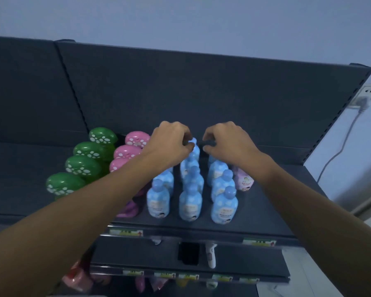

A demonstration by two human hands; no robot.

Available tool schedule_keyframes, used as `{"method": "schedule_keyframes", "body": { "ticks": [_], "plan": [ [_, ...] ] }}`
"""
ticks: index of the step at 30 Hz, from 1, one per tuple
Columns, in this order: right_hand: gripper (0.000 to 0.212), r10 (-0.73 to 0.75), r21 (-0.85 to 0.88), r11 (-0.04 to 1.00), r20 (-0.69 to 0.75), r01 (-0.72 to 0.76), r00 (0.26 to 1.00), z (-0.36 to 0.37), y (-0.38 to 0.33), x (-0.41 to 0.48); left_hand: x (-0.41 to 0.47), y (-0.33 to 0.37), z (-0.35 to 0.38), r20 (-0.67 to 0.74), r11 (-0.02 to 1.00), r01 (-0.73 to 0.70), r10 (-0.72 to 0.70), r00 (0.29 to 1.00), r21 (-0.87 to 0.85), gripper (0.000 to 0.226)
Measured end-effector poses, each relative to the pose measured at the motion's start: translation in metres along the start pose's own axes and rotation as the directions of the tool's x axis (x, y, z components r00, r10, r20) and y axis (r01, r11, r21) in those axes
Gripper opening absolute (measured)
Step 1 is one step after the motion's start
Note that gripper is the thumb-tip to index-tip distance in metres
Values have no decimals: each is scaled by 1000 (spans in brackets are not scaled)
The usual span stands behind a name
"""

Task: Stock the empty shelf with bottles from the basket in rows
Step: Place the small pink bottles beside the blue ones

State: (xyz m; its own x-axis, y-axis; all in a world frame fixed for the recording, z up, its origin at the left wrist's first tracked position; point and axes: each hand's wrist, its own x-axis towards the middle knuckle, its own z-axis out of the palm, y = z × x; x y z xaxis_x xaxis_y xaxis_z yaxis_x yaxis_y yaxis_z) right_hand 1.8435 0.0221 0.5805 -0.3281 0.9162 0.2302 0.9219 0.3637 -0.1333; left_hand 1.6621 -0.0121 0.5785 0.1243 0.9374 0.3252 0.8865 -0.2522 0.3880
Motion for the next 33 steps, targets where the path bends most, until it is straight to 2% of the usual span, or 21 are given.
{"method": "schedule_keyframes", "body": {
  "ticks": [6,10,17,27,33],
  "plan": [
    [21,12,0,1000,-15,-12,1000,11,-105,-24,-58,-78,-59,-9,1000,-2,2,1000,-21,17],
    [18,0,14,1000,-28,0,1000,26,-180,-41,-106,-132,-91,9,1000,-10,10,1000,-1,18],
    [21,-22,54,998,63,19,998,68,-288,-69,-186,-222,-113,86,997,59,-63,994,39,18],
    [20,-69,151,988,197,40,978,161,-356,-111,-278,-305,-76,233,984,164,-175,957,65,21],
    [22,-50,188,982,360,-20,931,240,-366,-146,-333,-352,-9,390,965,237,-261,883,110,23]
  ]
}}
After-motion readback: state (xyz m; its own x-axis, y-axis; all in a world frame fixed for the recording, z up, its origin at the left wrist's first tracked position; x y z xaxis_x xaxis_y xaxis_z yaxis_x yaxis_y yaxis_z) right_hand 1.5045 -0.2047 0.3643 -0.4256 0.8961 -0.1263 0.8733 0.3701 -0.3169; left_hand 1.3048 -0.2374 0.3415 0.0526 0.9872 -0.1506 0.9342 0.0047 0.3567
